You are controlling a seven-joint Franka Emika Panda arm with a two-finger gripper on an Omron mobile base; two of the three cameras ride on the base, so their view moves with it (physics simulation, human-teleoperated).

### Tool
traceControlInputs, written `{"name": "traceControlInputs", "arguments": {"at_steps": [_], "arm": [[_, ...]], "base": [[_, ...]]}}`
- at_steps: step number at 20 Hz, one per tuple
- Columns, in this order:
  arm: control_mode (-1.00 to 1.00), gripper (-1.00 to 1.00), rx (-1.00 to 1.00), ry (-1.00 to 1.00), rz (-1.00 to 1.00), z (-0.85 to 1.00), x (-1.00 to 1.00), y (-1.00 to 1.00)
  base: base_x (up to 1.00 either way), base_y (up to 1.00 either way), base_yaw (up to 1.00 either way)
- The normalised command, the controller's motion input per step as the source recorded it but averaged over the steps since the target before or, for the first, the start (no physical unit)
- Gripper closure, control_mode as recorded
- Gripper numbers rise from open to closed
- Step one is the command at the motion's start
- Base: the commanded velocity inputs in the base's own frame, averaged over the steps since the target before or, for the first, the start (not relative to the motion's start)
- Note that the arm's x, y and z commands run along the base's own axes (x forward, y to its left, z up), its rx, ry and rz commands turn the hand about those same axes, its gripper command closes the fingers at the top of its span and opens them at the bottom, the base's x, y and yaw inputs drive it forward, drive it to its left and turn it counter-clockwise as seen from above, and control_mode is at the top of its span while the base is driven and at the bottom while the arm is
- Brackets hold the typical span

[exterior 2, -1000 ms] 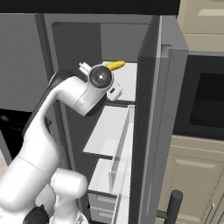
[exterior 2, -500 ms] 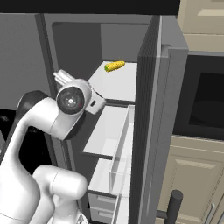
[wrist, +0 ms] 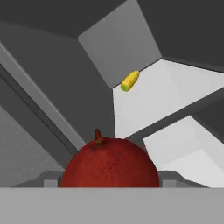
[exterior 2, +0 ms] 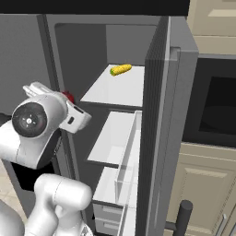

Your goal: Pick up the orange and mango from the fridge and place one fruit on each plate on the dining counter.

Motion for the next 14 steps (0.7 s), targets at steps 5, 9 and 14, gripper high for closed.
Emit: {"name": "traceControlInputs", "arguments": {"at_steps": [5,9,14], "arm": [[-1.0,1.0,-0.06,0.1,-0.02,0.19,-0.81,0.19],[-1.0,1.0,-0.07,0.02,-0.09,0.07,-0.78,0.23],[-1.0,1.0,-0.14,-0.05,-0.04,0.05,-0.29,0.4]], "base": [[0.0,0.0,0.0],[0.0,0.0,0.0],[0.0,0.0,0.0]]}}
